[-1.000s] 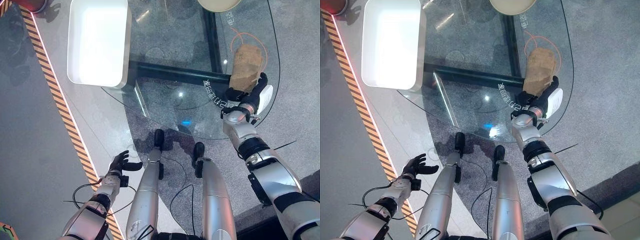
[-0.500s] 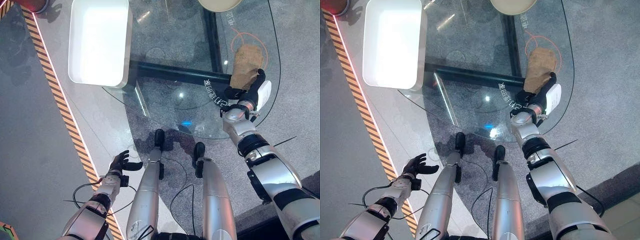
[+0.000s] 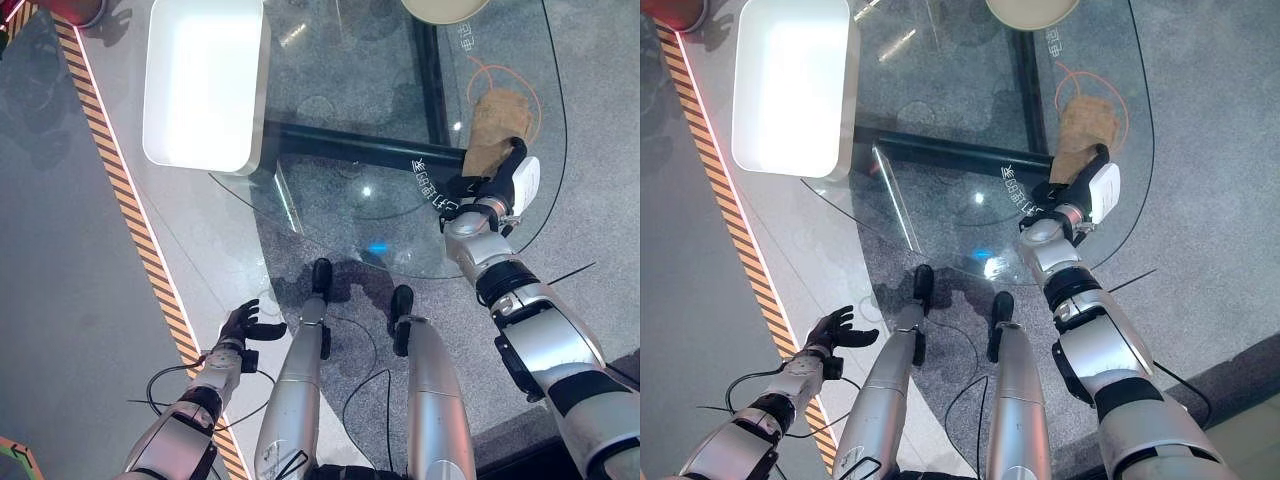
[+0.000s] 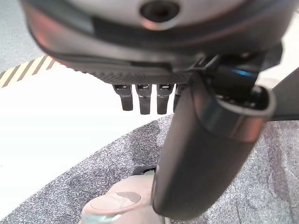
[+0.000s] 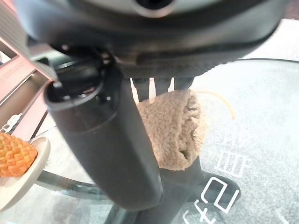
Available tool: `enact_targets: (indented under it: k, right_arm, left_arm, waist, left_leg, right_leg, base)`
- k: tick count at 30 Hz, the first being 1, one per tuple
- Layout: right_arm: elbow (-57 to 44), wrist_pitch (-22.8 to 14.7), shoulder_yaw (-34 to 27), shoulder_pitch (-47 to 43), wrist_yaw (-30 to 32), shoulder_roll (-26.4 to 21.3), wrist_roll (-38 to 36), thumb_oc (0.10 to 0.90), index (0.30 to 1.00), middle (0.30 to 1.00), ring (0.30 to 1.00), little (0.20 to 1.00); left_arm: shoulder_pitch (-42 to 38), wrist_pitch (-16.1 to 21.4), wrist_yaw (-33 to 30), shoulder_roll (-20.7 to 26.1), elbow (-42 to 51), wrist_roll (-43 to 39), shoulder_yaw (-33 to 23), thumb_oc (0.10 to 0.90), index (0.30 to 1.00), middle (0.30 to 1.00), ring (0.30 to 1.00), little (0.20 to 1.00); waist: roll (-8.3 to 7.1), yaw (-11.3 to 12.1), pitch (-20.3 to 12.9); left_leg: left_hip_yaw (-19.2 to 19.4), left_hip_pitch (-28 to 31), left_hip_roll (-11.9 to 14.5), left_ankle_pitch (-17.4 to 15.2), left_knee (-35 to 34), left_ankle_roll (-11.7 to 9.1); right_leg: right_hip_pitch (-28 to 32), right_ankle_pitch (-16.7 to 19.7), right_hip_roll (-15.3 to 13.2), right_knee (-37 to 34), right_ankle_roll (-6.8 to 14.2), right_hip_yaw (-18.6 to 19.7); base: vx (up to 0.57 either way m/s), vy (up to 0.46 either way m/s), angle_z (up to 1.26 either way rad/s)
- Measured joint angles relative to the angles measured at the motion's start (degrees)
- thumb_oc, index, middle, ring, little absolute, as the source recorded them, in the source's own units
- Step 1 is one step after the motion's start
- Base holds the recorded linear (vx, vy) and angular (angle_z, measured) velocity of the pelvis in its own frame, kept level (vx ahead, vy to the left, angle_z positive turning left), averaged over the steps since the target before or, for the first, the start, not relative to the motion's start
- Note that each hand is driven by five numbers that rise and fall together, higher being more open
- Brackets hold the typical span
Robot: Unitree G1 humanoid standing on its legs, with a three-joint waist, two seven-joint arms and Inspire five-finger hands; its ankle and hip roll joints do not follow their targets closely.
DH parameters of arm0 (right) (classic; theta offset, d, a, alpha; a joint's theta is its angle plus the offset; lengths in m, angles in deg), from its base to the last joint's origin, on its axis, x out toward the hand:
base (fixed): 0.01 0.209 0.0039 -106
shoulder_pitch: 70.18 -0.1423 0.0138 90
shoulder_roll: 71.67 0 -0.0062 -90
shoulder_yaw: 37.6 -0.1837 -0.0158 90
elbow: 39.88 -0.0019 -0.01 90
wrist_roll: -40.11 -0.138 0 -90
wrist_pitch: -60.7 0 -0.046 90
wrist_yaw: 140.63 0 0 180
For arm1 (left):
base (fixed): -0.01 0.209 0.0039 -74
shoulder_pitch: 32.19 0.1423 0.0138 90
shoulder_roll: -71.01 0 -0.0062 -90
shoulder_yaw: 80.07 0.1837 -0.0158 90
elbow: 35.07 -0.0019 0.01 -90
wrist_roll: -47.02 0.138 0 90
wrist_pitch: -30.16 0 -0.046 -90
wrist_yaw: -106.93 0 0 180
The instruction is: Wipe the table with a cloth and put it in the basket.
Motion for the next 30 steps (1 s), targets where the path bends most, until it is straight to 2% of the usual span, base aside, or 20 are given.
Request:
enact_targets:
  k: [8,9,10,11,12,21,30]
  right_arm:
    - [2.6,0.5,0.0,-0.6,-0.1,-0.1,0.5,0.800,0.900,0.900,0.900,0.900]
    - [2.7,0.6,0.0,-0.6,-0.2,-0.1,0.9,0.630,0.754,0.754,0.754,0.730]
    - [3.5,0.6,0.0,-0.7,-0.5,0.0,1.7,0.416,0.571,0.571,0.571,0.516]
    - [4.5,0.5,0.0,-1.0,-1.0,0.0,2.5,0.309,0.479,0.479,0.479,0.409]
    - [5.2,0.5,0.0,-1.3,-1.4,-0.1,2.9,0.100,0.300,0.300,0.300,0.200]
    - [8.6,0.6,0.1,-2.8,-4.5,-3.7,6.8,0.100,0.300,0.300,0.300,0.200]
    - [8.8,-0.2,0.1,-2.8,-5.6,-3.9,6.9,0.100,0.300,0.300,0.300,0.200]
  left_arm:
    - [0.0,-0.9,0.0,0.0,0.4,0.0,1.8,0.800,0.900,0.900,0.900,0.900]
    - [0.0,-0.9,0.0,0.0,0.5,0.0,1.8,0.800,0.900,0.900,0.900,0.900]
    - [-0.1,-1.0,0.0,0.0,0.6,0.0,1.8,0.800,0.900,0.900,0.900,0.900]
    - [-0.2,-1.1,0.0,0.0,0.6,0.0,1.8,0.800,0.900,0.900,0.900,0.900]
    - [-0.3,-1.2,0.0,0.0,0.6,0.0,1.8,0.800,0.900,0.900,0.900,0.900]
    - [-0.6,-1.8,0.0,0.0,0.8,0.0,1.8,0.800,0.900,0.900,0.900,0.900]
    - [-2.5,-2.0,0.1,0.0,0.9,0.0,1.9,0.800,0.900,0.900,0.900,0.900]
  waist:
    - [0.02,0.5,0.0]
    - [0.02,0.5,0.0]
    - [0.02,0.5,0.0]
    - [0.02,0.5,0.0]
    - [0.02,0.5,0.0]
    - [0.02,0.5,0.0]
    - [0.03,0.5,0.0]
  left_leg:
    - [0.0,0.0,-0.1,0.0,0.1,0.0]
    - [0.0,0.0,-0.1,0.0,0.1,0.0]
    - [0.0,0.0,-0.1,0.0,0.1,0.0]
    - [0.0,0.0,-0.1,0.0,0.1,0.0]
    - [-0.1,-0.1,-0.1,0.0,0.1,0.0]
    - [-0.1,-0.2,-0.1,0.0,0.1,0.0]
    - [-0.2,-0.3,0.0,0.0,0.0,0.0]
  right_leg:
    - [0.0,-0.1,-0.2,0.3,0.0,-0.2]
    - [0.0,-0.1,-0.2,0.3,0.0,-0.2]
    - [0.0,-0.1,-0.2,0.4,-0.1,-0.2]
    - [0.0,-0.2,-0.2,0.4,-0.1,-0.2]
    - [0.0,-0.2,-0.2,0.4,-0.1,-0.2]
    - [-0.1,-0.2,-0.2,0.3,-0.1,-0.3]
    - [-0.2,-0.4,-0.1,0.3,-0.1,-0.3]
  base:
    - [0.00,0.000,0.00]
    - [0.00,0.000,0.00]
    - [0.00,0.000,0.00]
    - [0.00,0.000,0.00]
    - [0.00,0.000,0.00]
    - [0.00,0.000,0.00]
    - [0.00,0.000,0.00]
